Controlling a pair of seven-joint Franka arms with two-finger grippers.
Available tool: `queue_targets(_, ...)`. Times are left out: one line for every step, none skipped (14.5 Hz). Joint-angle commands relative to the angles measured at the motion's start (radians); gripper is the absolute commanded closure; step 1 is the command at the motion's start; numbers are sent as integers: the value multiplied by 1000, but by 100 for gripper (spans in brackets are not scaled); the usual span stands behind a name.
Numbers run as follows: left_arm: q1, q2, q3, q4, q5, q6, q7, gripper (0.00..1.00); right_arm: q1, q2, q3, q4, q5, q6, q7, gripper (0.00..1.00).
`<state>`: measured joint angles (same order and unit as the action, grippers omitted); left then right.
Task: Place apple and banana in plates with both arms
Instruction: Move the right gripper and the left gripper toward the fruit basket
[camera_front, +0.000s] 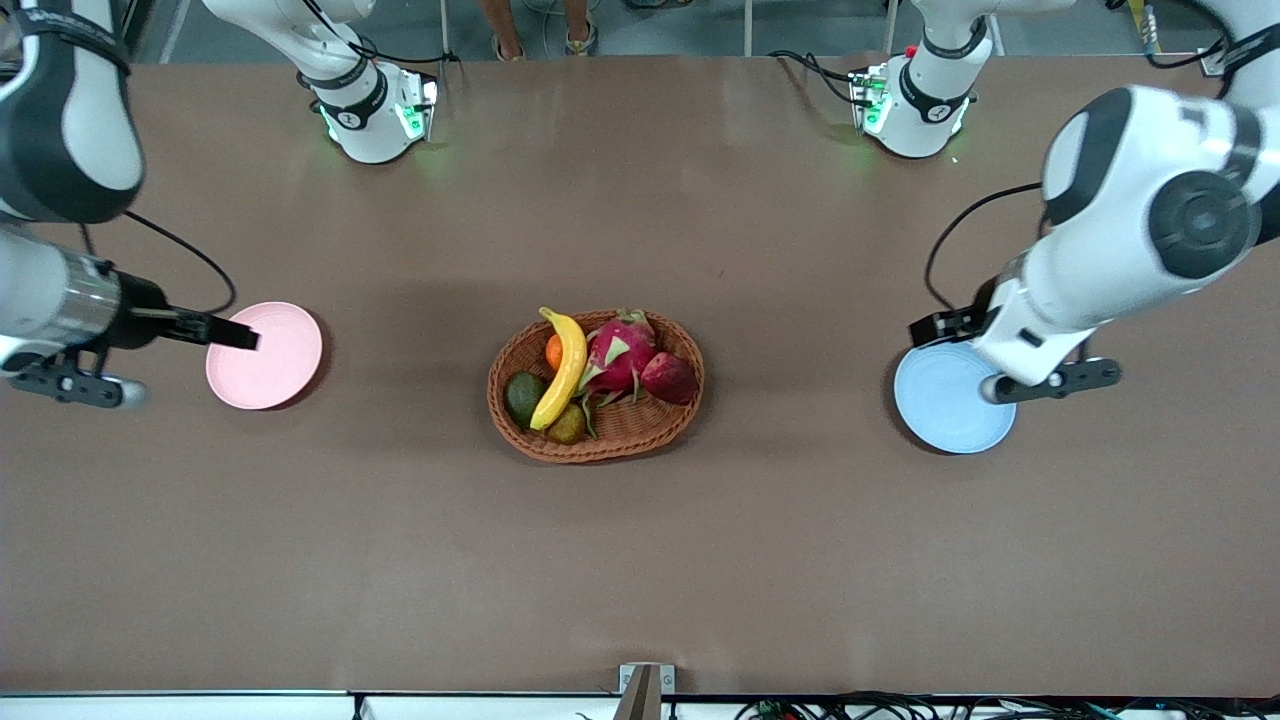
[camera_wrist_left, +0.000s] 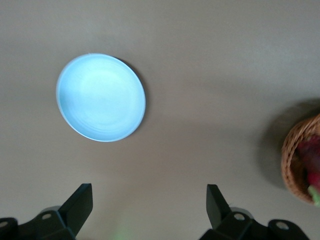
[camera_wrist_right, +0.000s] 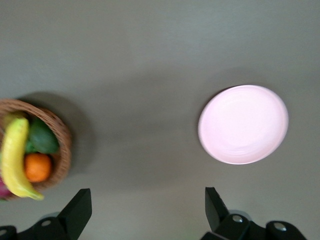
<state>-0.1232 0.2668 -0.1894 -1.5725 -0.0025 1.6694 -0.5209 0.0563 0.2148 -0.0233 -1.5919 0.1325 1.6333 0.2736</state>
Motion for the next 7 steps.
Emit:
queue_targets(-78, 63, 2, 23, -14, 19, -221, 0, 81, 57, -3, 12, 33, 71, 181, 0)
queue_targets(-93, 77, 2, 23, -13, 32, -313, 0, 115, 79, -3, 15, 42, 104, 267, 0)
queue_targets(-114, 87, 2, 25, -14, 41, -388, 0, 161, 104, -3, 20, 42, 143, 354, 0)
queue_targets(-145, 100, 2, 25, -17, 43, -466, 0, 201, 129, -3, 23, 42, 181, 430, 0)
queue_targets(-167, 117, 2, 25, -30, 44, -575, 0, 242, 158, -3, 29, 42, 221, 516, 0)
queue_targets(-179, 133, 2, 25, -56, 62, -673, 0, 291, 196, -3, 38, 39, 261, 612, 0)
queue_targets(-193, 146, 2, 25, -71, 114, -759, 0, 333, 231, -3, 43, 36, 292, 684, 0)
